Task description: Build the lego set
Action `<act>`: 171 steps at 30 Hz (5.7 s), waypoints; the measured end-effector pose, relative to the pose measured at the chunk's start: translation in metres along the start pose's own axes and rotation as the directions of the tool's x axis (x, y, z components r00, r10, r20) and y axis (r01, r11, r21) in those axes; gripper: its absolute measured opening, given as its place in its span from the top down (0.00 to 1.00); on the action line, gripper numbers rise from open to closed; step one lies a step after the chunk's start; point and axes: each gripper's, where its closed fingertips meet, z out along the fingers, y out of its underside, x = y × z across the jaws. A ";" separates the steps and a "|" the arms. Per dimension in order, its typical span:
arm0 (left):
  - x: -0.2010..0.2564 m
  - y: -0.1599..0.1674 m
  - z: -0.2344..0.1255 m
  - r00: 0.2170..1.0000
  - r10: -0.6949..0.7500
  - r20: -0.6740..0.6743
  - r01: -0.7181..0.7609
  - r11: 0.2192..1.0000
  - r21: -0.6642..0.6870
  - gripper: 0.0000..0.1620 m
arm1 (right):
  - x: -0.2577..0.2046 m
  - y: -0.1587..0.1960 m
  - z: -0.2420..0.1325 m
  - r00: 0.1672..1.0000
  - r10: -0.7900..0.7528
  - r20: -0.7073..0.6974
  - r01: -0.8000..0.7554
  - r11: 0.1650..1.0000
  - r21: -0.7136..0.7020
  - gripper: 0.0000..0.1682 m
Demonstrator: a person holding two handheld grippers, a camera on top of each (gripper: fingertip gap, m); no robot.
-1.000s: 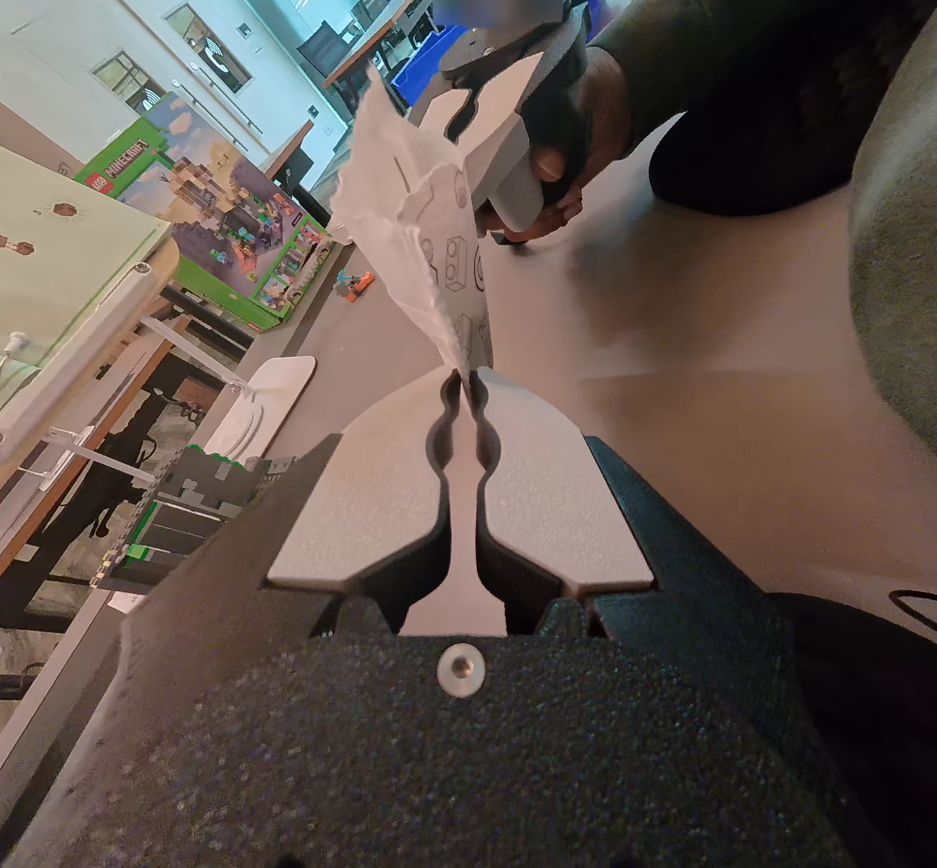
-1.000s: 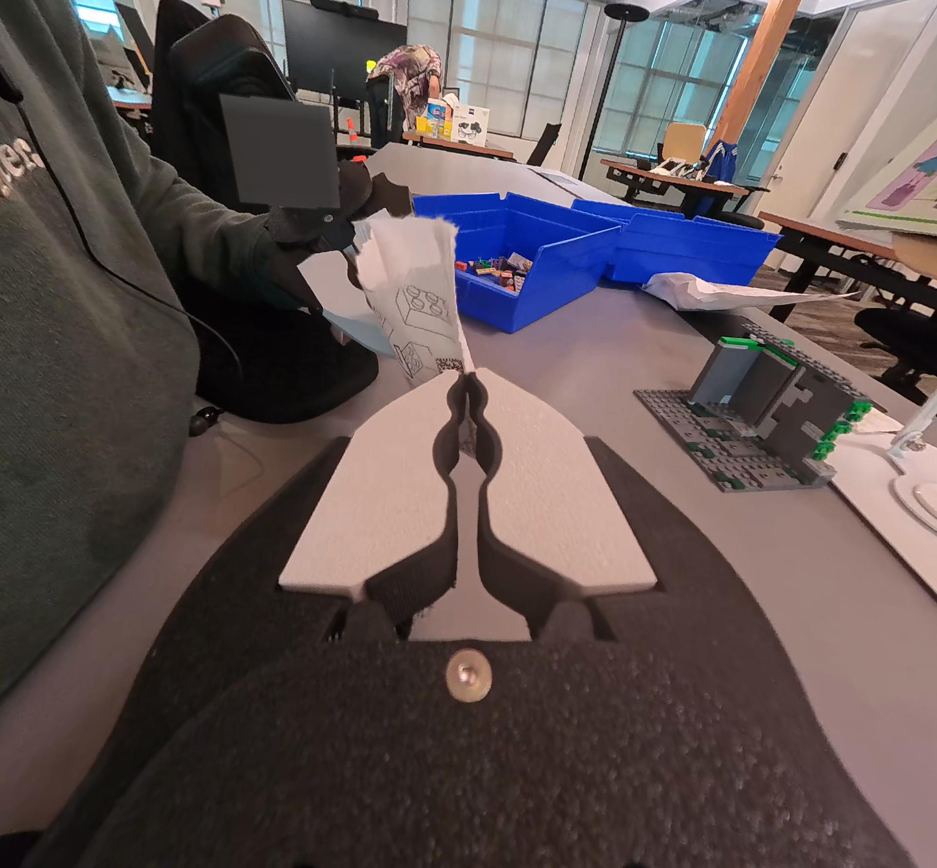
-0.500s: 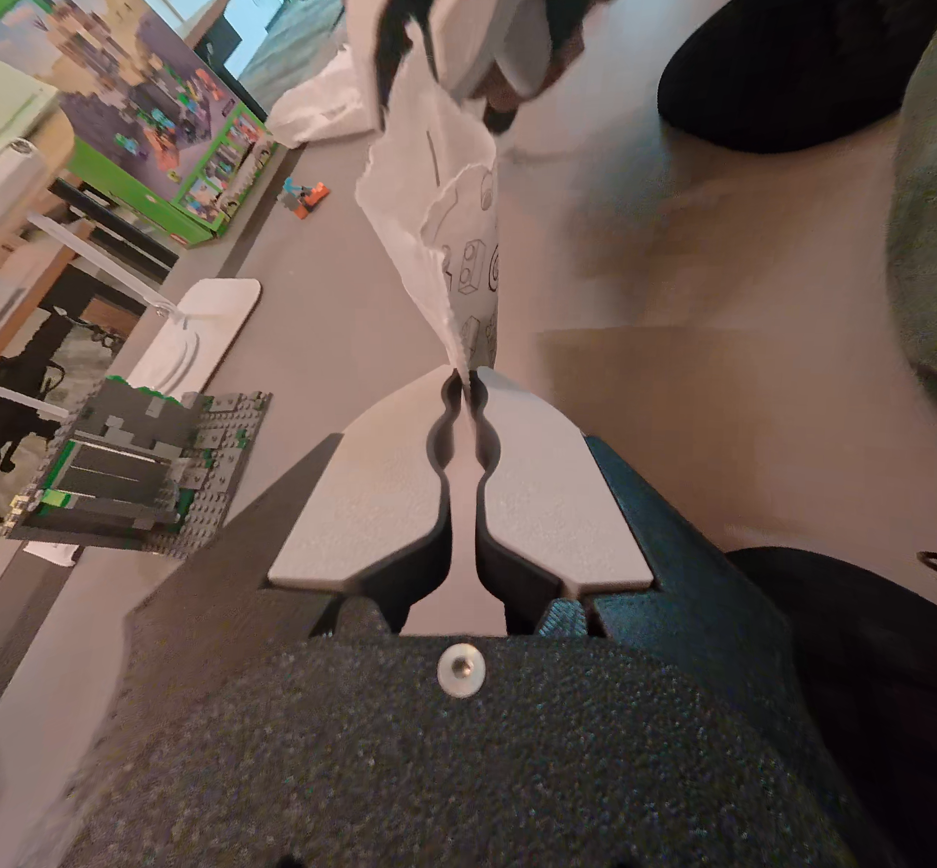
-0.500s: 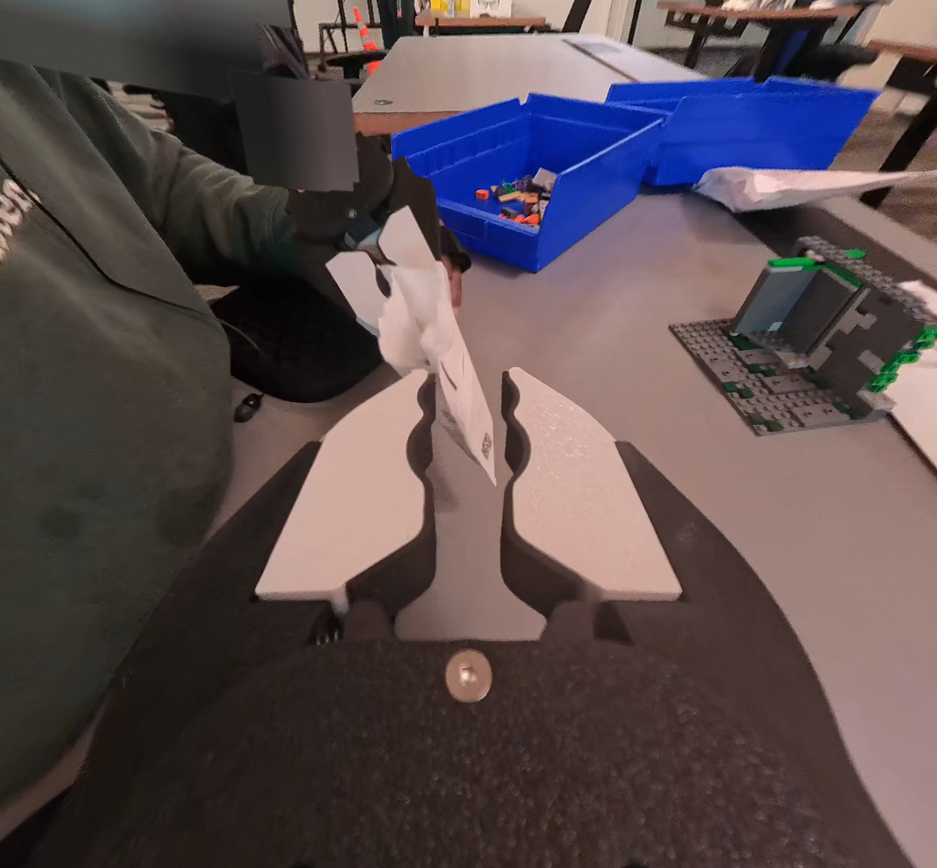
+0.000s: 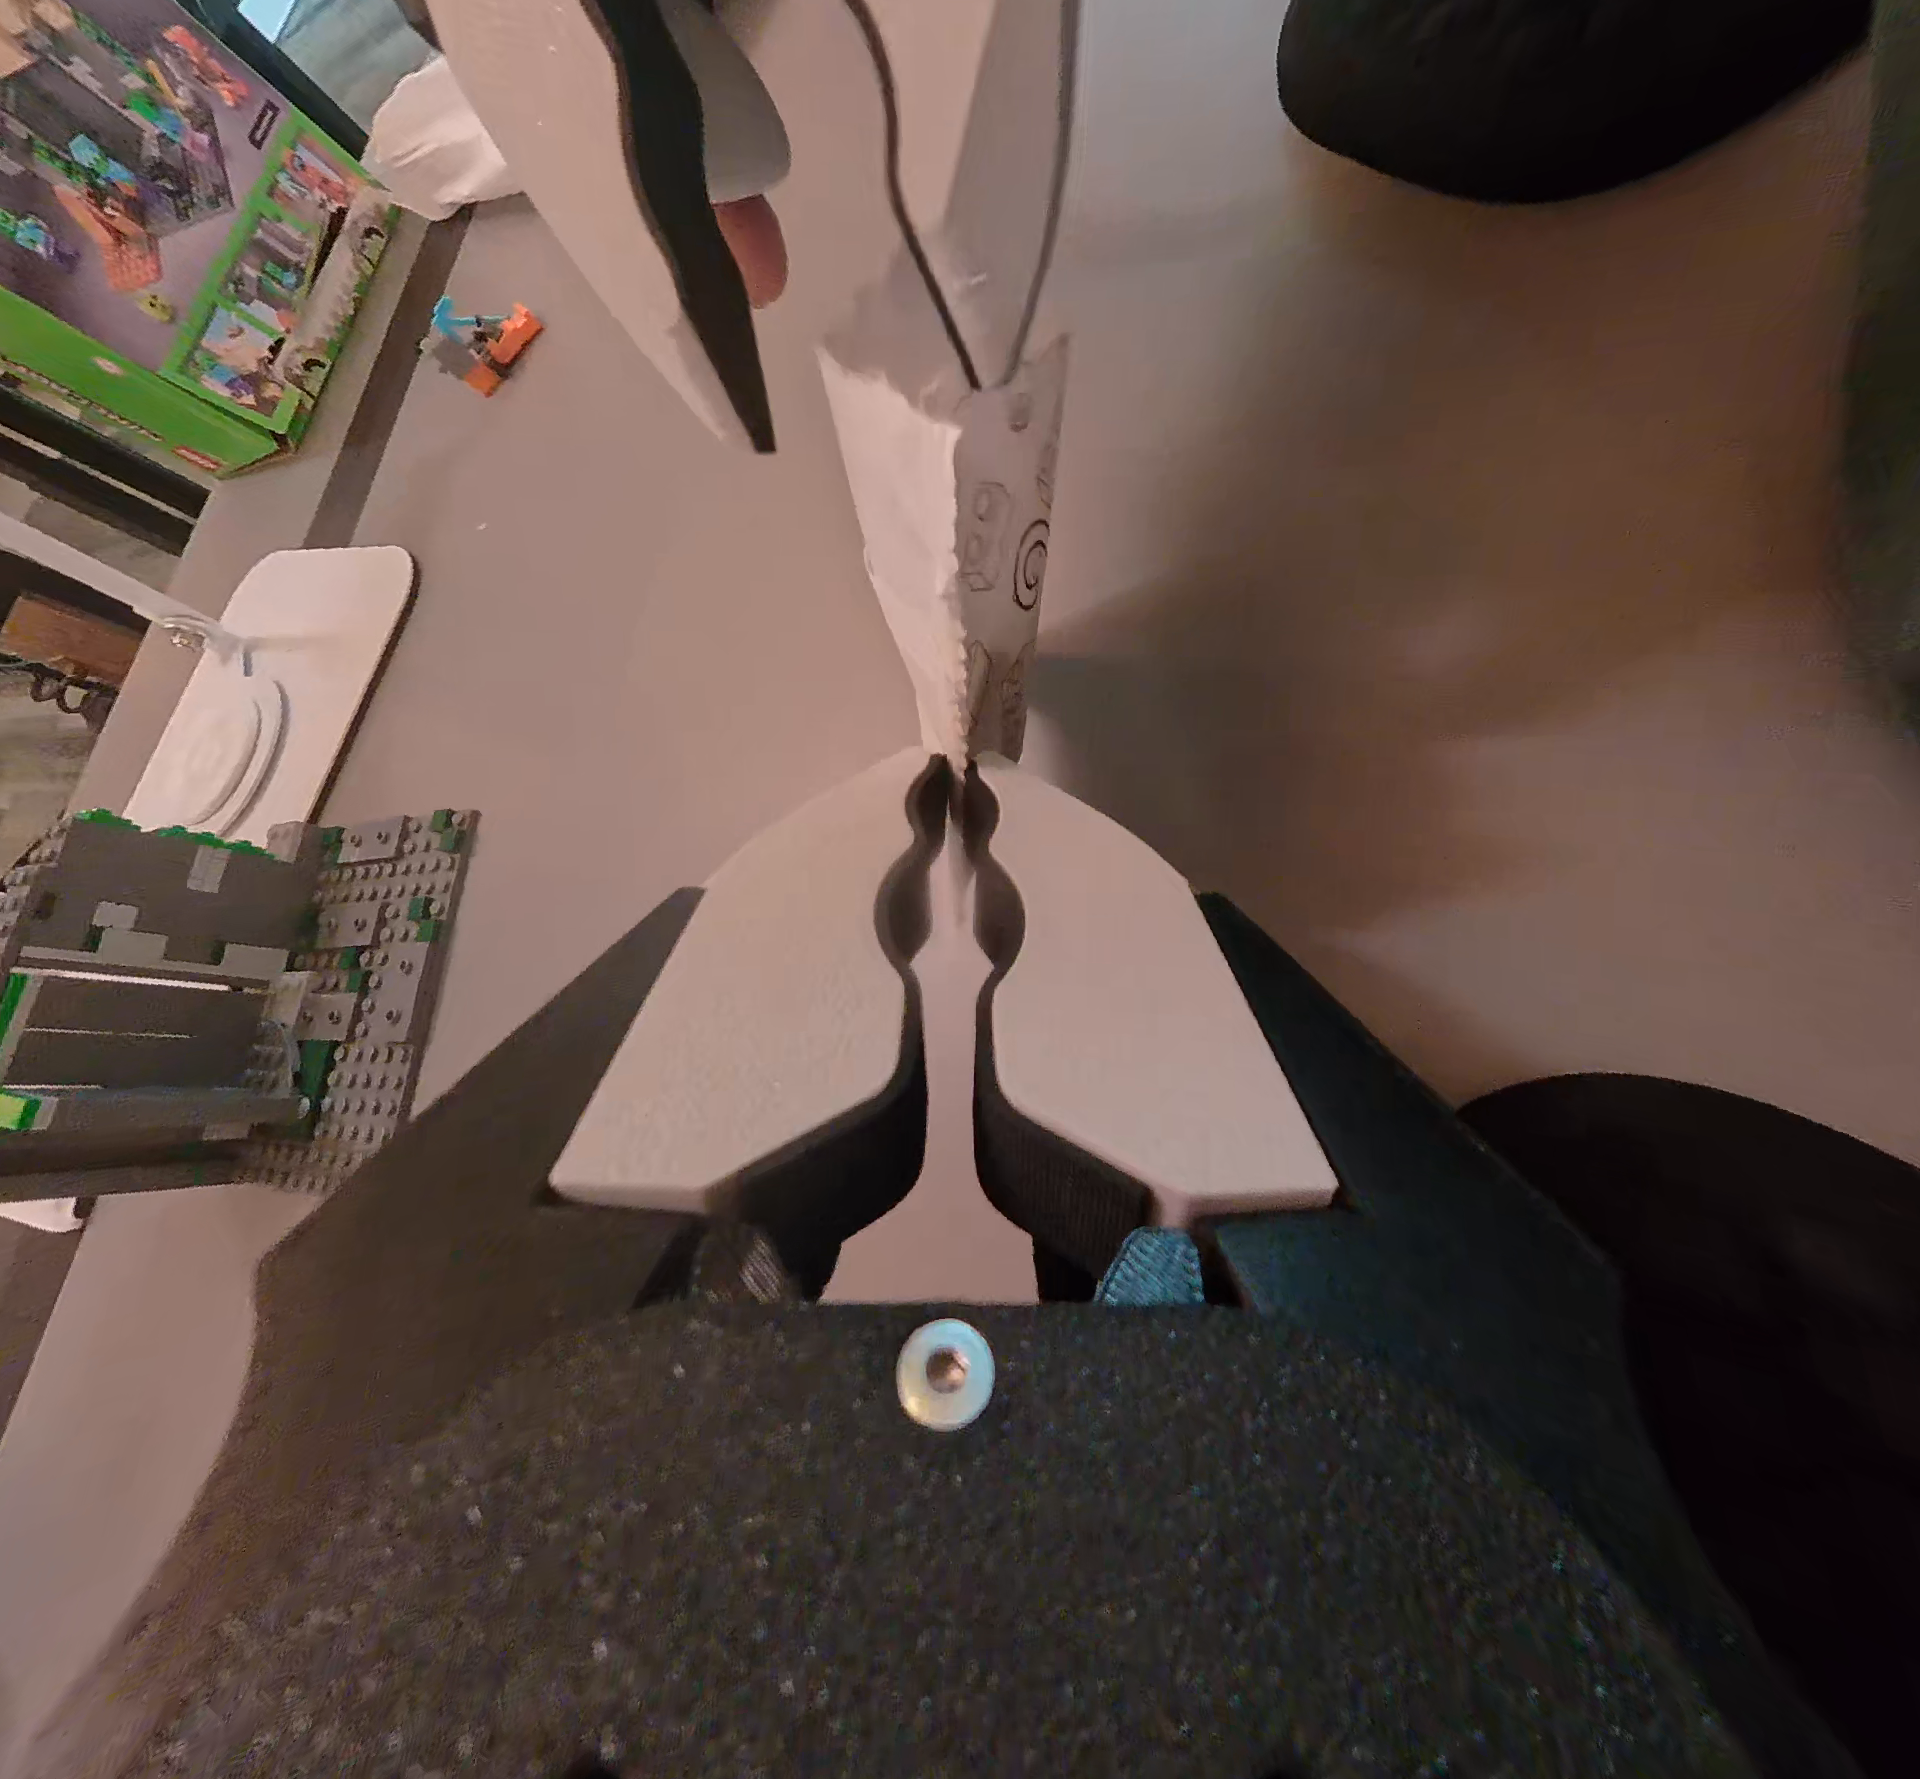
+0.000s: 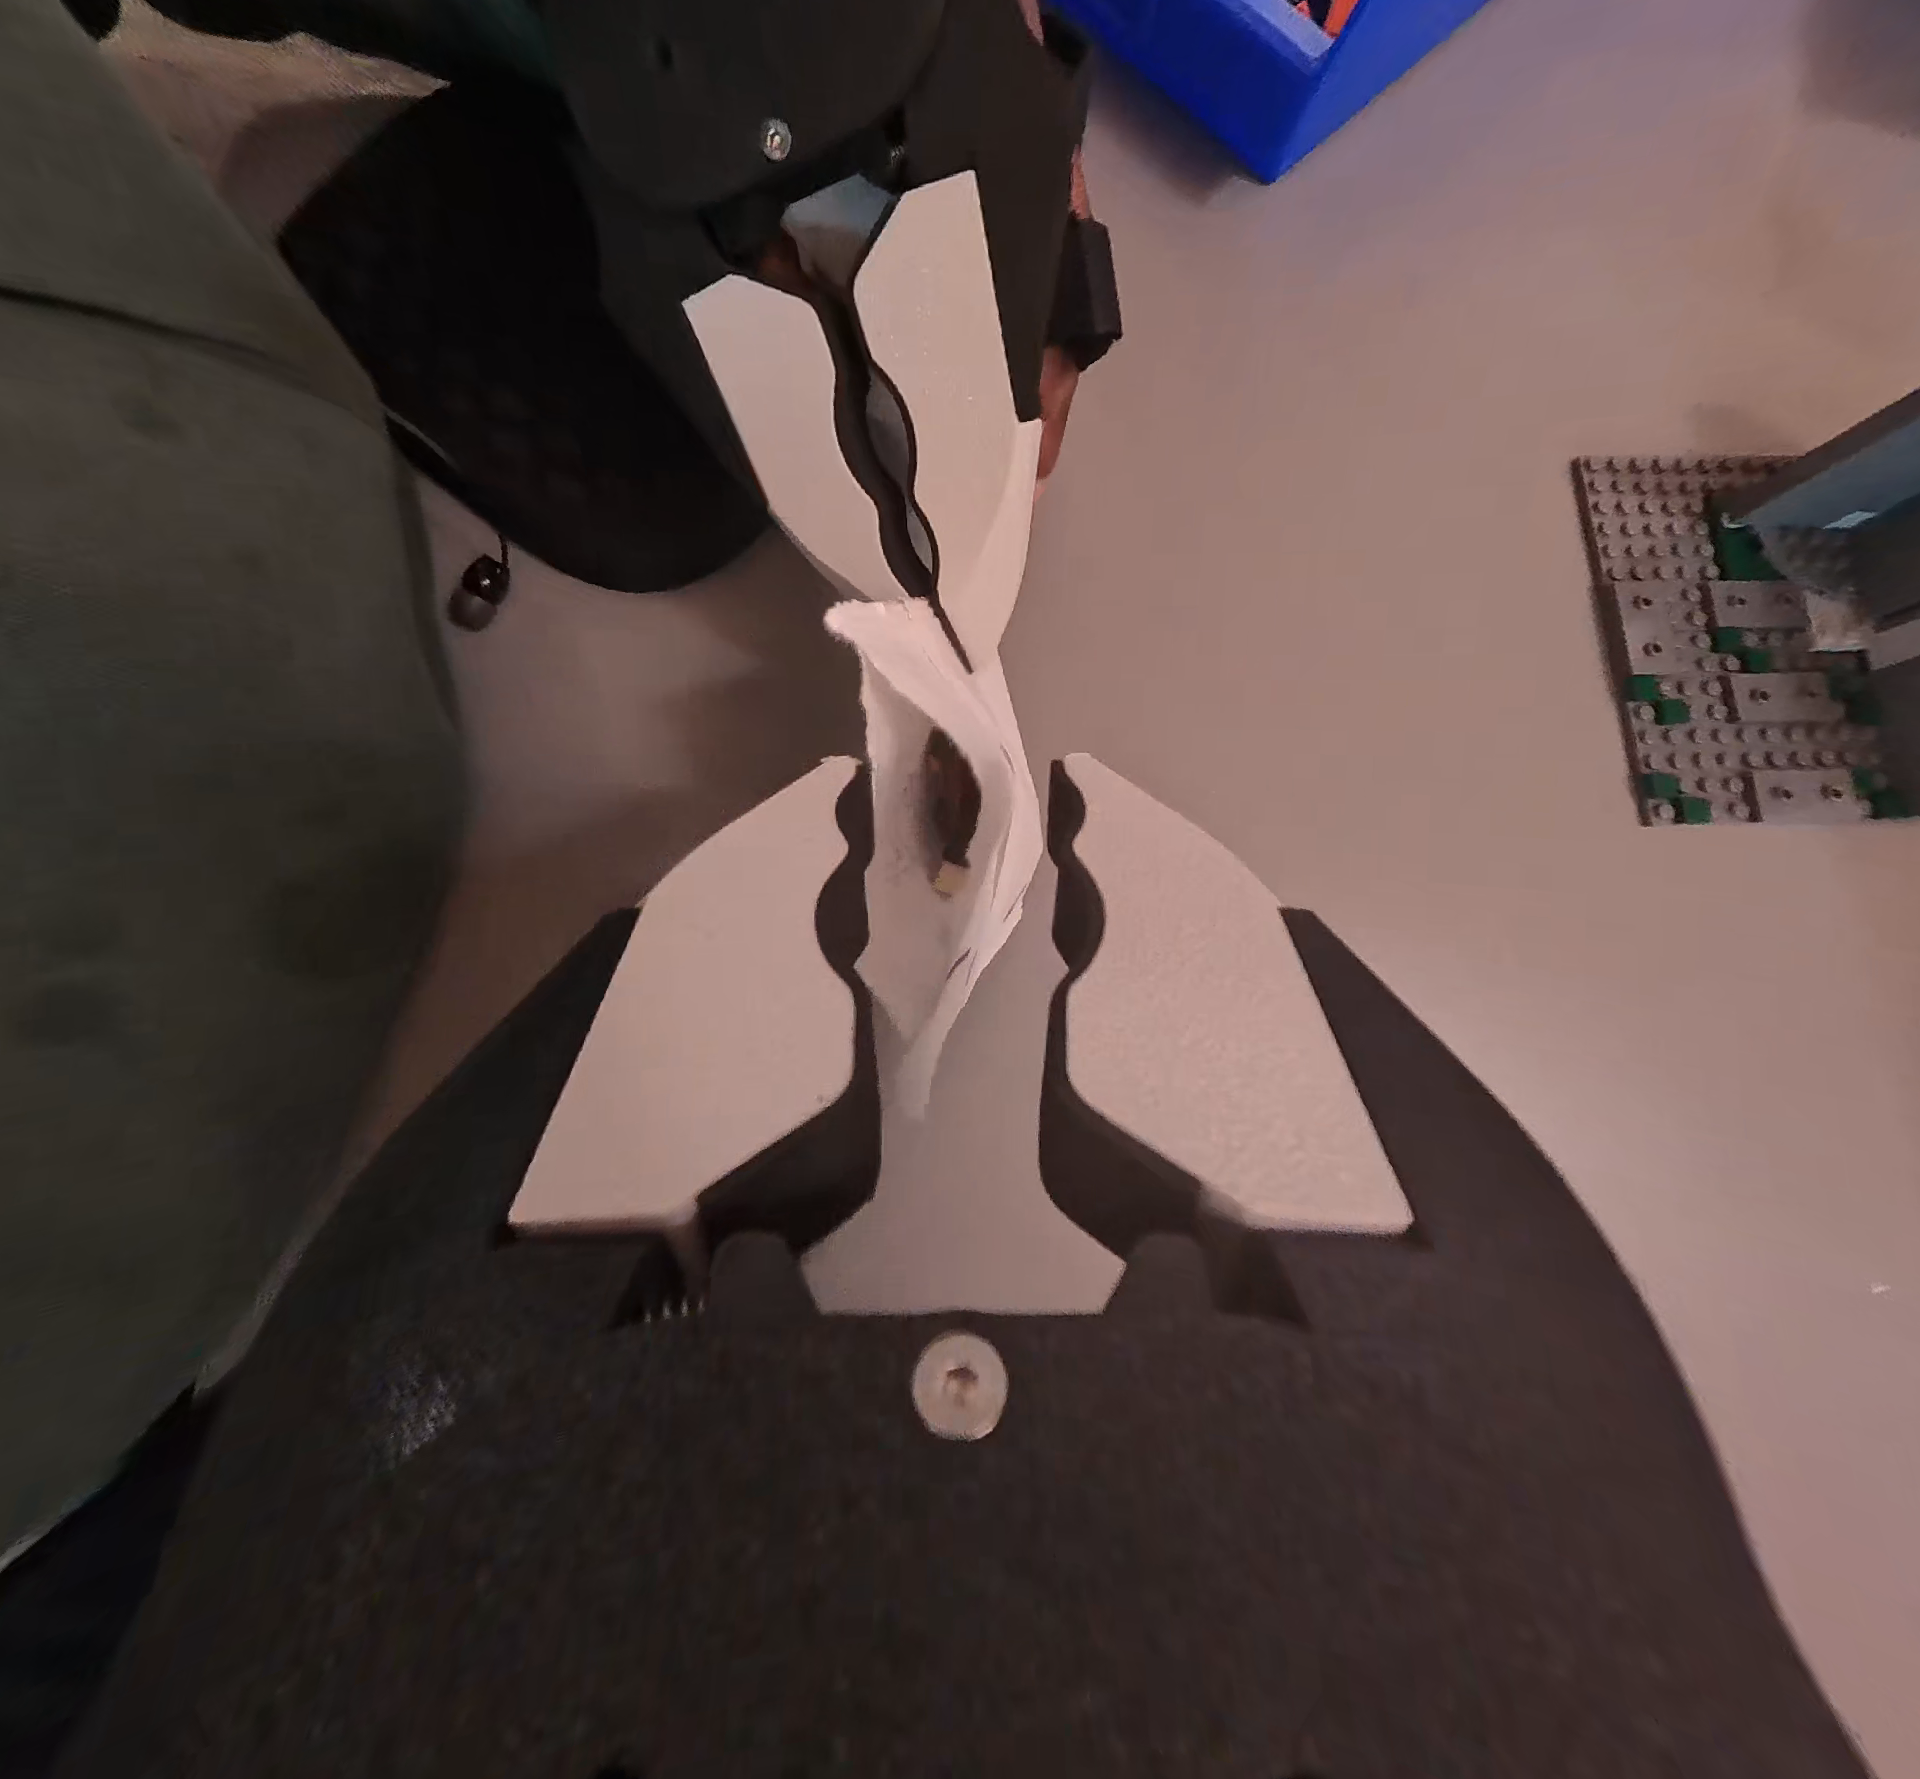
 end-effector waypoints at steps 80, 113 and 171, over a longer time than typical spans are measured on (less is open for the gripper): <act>-0.086 0.009 -0.135 0.695 -0.676 -0.246 0.630 0.406 0.662 0.89 | 0.087 -0.161 0.018 0.934 0.060 0.352 -0.241 0.835 0.496 0.89; -0.133 0.104 -0.226 0.502 -0.841 0.202 0.750 0.540 0.382 0.90 | 0.078 -0.131 0.145 0.995 0.103 0.019 -0.104 0.947 0.304 0.89; -0.124 0.056 -0.126 0.446 -0.873 0.198 0.832 0.486 0.269 1.00 | 0.098 -0.090 0.084 0.847 0.208 0.490 -0.400 0.856 0.328 0.91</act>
